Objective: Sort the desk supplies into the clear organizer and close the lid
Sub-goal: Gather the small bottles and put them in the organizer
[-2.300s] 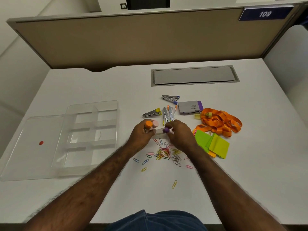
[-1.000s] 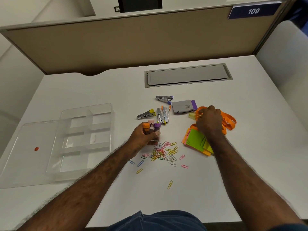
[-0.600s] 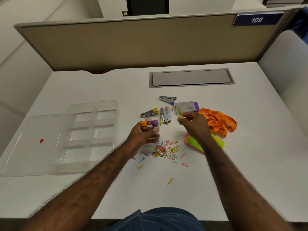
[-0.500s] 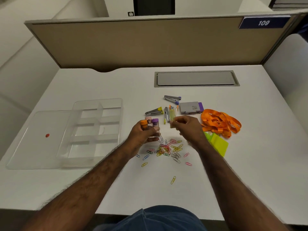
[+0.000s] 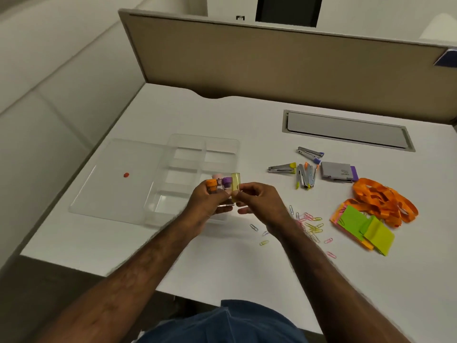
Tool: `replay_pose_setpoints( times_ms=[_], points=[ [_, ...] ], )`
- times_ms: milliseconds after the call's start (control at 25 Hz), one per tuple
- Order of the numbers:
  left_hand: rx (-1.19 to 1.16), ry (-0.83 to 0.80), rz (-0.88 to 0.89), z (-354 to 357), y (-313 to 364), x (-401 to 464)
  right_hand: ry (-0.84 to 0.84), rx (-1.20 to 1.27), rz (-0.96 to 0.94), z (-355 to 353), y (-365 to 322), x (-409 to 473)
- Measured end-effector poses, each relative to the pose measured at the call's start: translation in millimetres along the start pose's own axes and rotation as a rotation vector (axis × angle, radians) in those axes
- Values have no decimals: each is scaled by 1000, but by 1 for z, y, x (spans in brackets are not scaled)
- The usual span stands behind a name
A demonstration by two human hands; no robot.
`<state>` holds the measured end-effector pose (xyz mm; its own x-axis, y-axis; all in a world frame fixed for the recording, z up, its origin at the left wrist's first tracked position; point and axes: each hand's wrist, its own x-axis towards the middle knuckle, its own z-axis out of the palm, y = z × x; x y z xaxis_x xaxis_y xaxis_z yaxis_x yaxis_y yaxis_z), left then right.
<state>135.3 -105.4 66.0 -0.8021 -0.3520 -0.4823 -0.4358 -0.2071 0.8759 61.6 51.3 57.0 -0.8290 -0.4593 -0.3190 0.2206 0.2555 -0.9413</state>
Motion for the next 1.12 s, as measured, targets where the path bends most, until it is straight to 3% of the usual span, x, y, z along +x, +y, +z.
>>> replay_pose_setpoints(
  times_ms=[280,480,680,1120],
  points=[
    [-13,78,-100,-103,8,-2,-106,-112,9,107,-18,27],
    [-273,94,-262,-137,4,5,-95,-289,15,152,-19,42],
    [-480,95,-378,-151,3,6,-62,-475,19,173,-17,47],
    [-496,9,-470,-166,20,1,-29,-666,-42,183,-22,43]
  ],
)
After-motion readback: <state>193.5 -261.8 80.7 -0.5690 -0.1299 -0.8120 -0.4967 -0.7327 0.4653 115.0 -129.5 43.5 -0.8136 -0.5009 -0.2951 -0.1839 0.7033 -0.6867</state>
